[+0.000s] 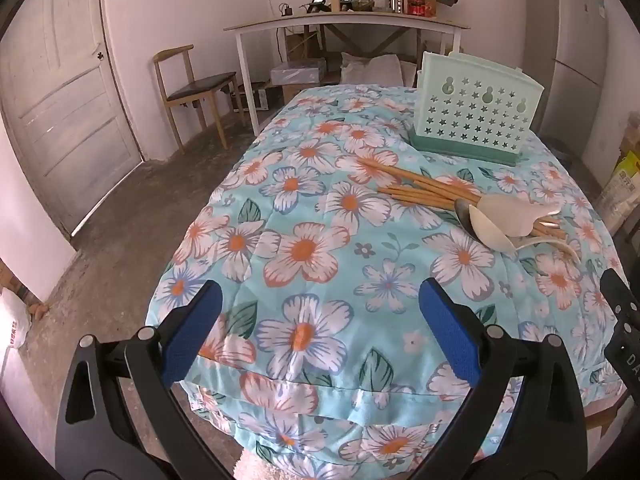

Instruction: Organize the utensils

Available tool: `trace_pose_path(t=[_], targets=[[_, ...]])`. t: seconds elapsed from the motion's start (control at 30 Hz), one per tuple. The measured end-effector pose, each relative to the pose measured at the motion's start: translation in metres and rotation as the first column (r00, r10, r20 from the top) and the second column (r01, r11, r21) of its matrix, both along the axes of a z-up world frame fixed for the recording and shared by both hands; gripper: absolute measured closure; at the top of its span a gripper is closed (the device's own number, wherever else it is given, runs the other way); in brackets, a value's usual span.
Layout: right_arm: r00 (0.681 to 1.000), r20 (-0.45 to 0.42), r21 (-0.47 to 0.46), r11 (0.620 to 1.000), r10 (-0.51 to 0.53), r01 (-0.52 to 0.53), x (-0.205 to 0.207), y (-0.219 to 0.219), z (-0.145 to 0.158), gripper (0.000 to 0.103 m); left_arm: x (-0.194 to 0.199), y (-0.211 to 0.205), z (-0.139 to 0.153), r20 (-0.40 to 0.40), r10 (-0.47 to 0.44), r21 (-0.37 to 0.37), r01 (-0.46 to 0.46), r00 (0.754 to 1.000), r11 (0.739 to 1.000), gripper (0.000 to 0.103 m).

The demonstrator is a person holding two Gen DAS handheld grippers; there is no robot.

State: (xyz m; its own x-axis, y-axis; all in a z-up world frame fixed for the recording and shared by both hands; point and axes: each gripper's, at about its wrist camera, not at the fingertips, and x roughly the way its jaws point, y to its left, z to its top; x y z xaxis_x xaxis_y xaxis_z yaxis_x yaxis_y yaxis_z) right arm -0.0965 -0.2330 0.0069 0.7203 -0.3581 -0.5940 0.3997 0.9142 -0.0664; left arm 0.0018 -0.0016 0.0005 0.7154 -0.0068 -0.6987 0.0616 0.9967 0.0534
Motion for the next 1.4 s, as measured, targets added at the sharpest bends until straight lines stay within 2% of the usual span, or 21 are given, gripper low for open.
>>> trace_pose_path(t=[0.6, 1.4], targets=[[1.000, 0.009, 0.000, 1.000, -0.010, 0.010, -0.001, -0.003, 0.002, 0.006, -0.008, -0.013, 0.005, 0.024, -0.077, 0.000, 0.077, 0.997, 0.997, 0.008], [1.000, -0.001, 0.013, 1.000, -0.016, 0.016, -0.001, -0.003, -0.002, 0.006, -0.009, -0.012, 0.001, 0.017, -0.073, -0.002, 0.073, 0.997, 0.997, 0.008]])
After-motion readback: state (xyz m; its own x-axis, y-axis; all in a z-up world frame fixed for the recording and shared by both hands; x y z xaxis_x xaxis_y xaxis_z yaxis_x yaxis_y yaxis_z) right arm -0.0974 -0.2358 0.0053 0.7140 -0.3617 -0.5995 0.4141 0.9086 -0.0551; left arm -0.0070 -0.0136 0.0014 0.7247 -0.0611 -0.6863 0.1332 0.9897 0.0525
